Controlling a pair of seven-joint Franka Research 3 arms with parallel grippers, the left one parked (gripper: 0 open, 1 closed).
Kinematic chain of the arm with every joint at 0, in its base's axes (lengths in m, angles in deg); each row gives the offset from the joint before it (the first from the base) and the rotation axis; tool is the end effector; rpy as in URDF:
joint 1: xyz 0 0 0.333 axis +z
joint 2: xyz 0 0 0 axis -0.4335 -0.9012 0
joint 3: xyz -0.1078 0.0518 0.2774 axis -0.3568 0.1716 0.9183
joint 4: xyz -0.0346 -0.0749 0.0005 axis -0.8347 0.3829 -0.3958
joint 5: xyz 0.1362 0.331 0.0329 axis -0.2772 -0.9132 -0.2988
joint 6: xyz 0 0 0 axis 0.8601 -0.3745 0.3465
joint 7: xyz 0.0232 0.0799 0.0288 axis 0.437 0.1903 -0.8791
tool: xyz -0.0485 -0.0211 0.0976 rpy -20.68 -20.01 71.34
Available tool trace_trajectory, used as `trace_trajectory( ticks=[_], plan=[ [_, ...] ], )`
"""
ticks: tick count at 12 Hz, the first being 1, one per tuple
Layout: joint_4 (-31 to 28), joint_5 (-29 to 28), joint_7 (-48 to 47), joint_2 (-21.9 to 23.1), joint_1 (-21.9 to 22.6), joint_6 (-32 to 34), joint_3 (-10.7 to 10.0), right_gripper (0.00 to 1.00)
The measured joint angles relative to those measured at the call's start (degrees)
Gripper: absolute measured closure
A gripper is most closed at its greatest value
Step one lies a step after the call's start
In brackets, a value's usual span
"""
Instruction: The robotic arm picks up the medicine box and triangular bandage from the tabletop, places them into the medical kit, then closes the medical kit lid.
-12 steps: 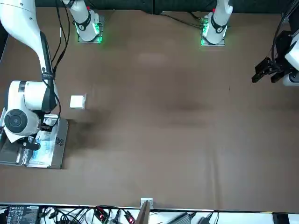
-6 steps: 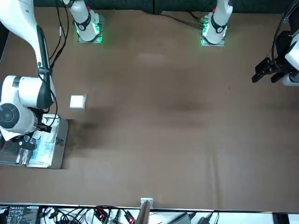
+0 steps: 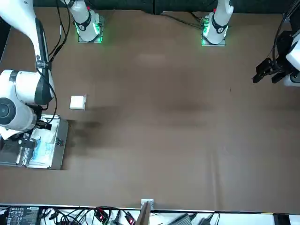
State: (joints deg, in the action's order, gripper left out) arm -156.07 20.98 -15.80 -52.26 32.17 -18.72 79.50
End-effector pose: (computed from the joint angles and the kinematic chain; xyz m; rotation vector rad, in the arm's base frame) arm 0.6441 -0.0425 0.3755 2.7483 -0.2201 -0.1280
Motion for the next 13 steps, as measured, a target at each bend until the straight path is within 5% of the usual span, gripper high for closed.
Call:
trace_trajectory(
  ticks=[7,13],
  plan=[
    [-4.8,-3.7,0.7,1.6,8.0,5.9,0.6,0.05],
    [-14.2,-4.1,-11.3,1.6,14.3,-0.8,0.6,0.11]
  ],
)
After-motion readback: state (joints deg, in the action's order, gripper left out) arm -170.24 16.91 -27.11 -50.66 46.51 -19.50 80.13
